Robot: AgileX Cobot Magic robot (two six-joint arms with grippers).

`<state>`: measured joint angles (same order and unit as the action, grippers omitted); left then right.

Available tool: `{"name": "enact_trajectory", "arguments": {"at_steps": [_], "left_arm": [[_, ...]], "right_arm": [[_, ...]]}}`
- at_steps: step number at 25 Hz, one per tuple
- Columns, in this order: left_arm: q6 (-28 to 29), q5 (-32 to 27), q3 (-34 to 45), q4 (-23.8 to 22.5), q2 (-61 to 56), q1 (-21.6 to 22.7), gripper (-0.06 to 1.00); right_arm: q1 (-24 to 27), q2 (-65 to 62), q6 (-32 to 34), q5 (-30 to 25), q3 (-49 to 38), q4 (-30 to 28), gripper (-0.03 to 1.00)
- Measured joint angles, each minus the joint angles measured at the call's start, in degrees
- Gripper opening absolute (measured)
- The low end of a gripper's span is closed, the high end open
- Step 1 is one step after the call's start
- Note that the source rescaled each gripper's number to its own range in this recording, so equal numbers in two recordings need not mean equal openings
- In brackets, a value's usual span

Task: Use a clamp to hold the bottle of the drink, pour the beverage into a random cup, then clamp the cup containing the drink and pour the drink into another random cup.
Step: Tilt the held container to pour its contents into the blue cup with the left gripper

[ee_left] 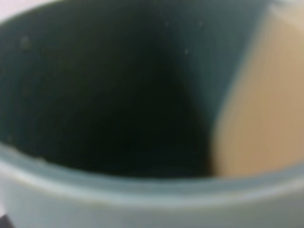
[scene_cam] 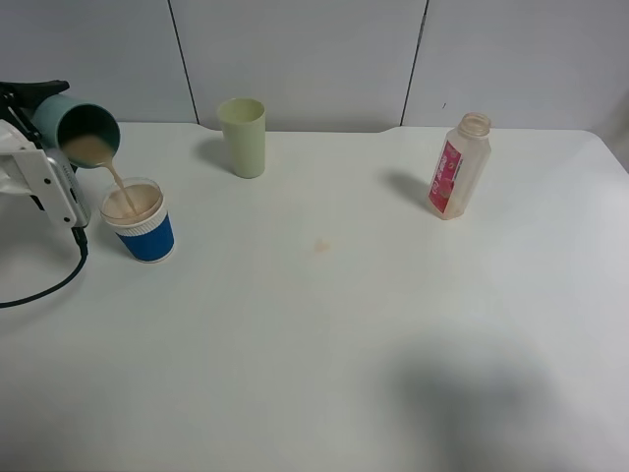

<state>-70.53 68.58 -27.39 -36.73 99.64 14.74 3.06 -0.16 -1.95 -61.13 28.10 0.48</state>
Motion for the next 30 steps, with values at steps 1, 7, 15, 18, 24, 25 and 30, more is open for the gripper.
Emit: {"name": "enact_trajectory", "arguments": {"at_steps": [1,7,15,18,24,25,30], "left_arm": [[0.0,0.0,0.0,0.0,0.0,0.0,0.01],[-3.67,0.0,0.0,0.0,0.0,0.0,0.01],[-6.11,0.0,0.0,0.0,0.0,0.0,0.01],[-6.56,0.0,0.0,0.0,0.0,0.0,0.01],[-8.96,0.0,0.0,0.0,0.0,0.0,0.01],[-9.17,0.0,0.0,0.0,0.0,0.0,0.01],[-11.5,0.0,0.0,0.0,0.0,0.0,0.01]], "right_arm": [[0.0,0.0,0.0,0.0,0.0,0.0,1.0],[0.0,0.0,0.0,0.0,0.0,0.0,1.0],[0.0,0.0,0.0,0.0,0.0,0.0,1.0],[0.0,0.0,0.0,0.0,0.0,0.0,1.0],[0.0,0.0,0.0,0.0,0.0,0.0,1.0],[0.0,0.0,0.0,0.0,0.0,0.0,1.0],[0.0,0.0,0.0,0.0,0.0,0.0,1.0]]}}
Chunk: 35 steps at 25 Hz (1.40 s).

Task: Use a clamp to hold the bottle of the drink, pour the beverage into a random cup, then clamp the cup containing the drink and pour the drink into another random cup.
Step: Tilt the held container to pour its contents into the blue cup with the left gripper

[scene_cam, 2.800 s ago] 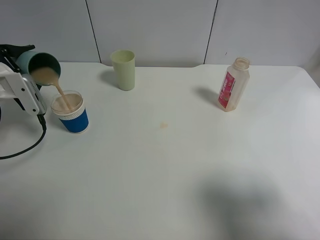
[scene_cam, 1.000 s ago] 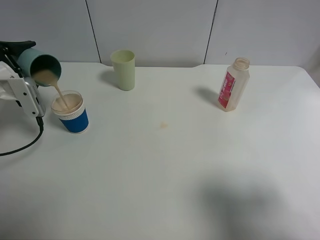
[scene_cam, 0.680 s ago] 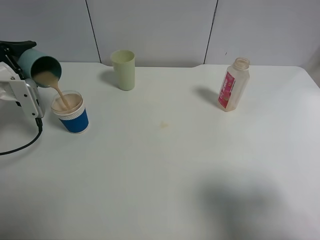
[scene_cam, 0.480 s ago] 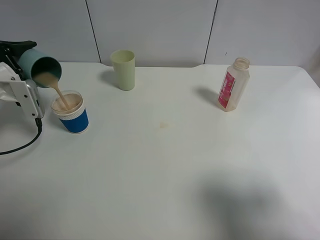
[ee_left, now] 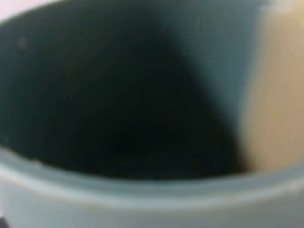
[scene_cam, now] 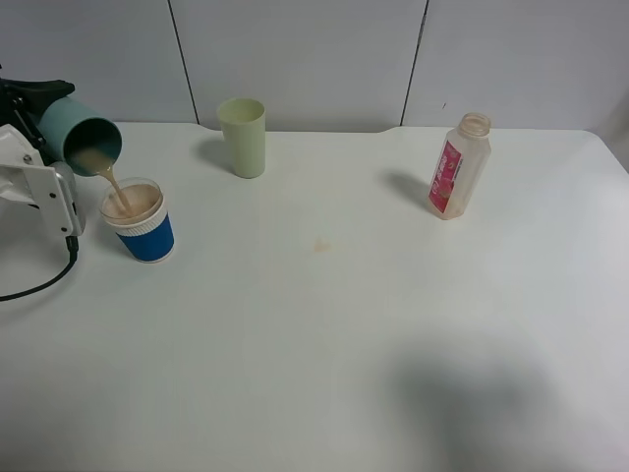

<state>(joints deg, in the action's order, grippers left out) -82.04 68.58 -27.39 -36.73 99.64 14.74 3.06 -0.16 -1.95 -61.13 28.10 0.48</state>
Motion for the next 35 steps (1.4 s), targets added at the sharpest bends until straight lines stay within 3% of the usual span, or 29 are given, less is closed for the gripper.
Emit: {"name": "enact_trajectory", "arguments": {"at_steps": [35], "left_arm": [[-6.84,0.04,-0.04,-4.33,0.0,0.0,0.01]], "right_arm": [[0.0,0.0,0.0,0.0,0.0,0.0,1.0]]}}
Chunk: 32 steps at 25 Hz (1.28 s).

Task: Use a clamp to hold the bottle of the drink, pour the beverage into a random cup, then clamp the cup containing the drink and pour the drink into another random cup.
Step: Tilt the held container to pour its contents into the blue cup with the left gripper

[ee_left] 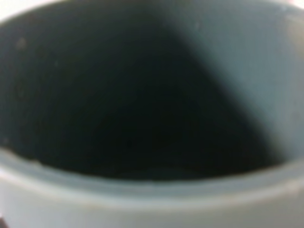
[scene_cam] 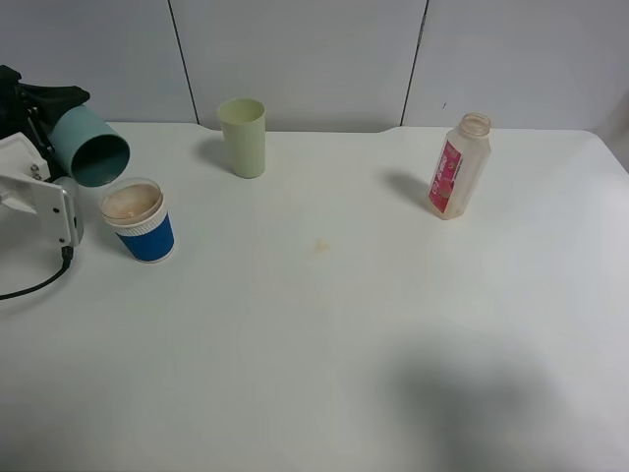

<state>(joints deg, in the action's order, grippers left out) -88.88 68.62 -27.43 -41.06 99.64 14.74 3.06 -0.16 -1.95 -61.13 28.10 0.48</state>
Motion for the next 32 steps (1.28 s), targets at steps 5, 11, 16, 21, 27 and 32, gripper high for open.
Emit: {"name": "enact_trajectory", "arguments": {"at_steps": [5,11,16,21,27,32], "left_arm": [[-0.36,0.02,0.0,0.0,0.0,0.0,0.01],[-0.36,0.02,0.0,0.0,0.0,0.0,0.01],[1.62,0.02,0.0,0.0,0.0,0.0,0.01],[12.61,0.02,0.0,0.0,0.0,0.0,0.01],[26.67,0.07,0.0,0.0,0.0,0.0,0.01],[40.03,0.07,0.0,0.0,0.0,0.0,0.01]], "right_arm": [[0.0,0.0,0.0,0.0,0.0,0.0,1.0],[0.0,0.0,0.0,0.0,0.0,0.0,1.0],[0.0,0.0,0.0,0.0,0.0,0.0,1.0],[0.0,0.0,0.0,0.0,0.0,0.0,1.0],[0.0,0.0,0.0,0.0,0.0,0.0,1.0],[0.0,0.0,0.0,0.0,0.0,0.0,1.0]]}}
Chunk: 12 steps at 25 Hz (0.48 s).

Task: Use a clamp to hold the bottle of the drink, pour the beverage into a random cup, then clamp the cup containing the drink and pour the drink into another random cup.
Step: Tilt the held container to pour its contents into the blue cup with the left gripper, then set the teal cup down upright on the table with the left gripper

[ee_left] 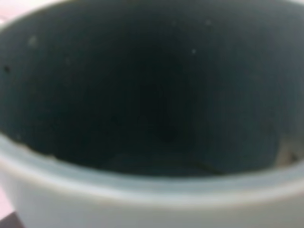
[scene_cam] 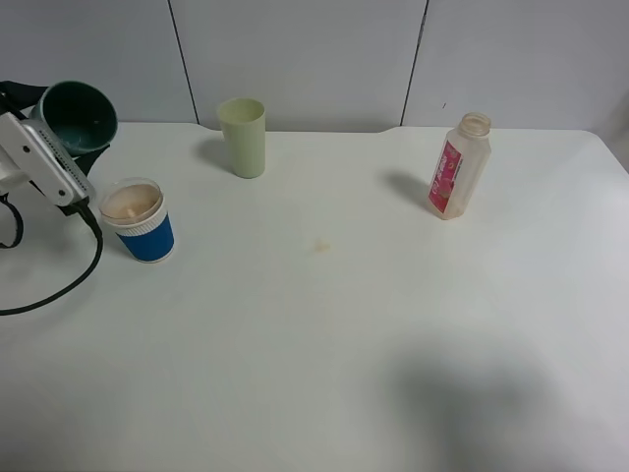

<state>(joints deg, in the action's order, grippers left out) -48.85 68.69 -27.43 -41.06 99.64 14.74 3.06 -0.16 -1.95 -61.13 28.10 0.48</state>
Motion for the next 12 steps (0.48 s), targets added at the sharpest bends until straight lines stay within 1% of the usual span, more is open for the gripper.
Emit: {"name": "enact_trajectory", "arguments": {"at_steps": [4,9,10,12], "left_arm": [[9.05,0.0,0.0,1.57,0.0,0.0,0.01],[13.99,0.0,0.0,5.5,0.0,0.0,0.01],[15.53,0.0,0.0,7.01,0.0,0.0,0.01],[17.86,0.0,0.0,8.19,0.0,0.0,0.01]], "right_arm": [[0.0,0.0,0.0,0.0,0.0,0.0,1.0],[0.0,0.0,0.0,0.0,0.0,0.0,1.0],[0.0,0.0,0.0,0.0,0.0,0.0,1.0],[0.0,0.0,0.0,0.0,0.0,0.0,1.0]]}}
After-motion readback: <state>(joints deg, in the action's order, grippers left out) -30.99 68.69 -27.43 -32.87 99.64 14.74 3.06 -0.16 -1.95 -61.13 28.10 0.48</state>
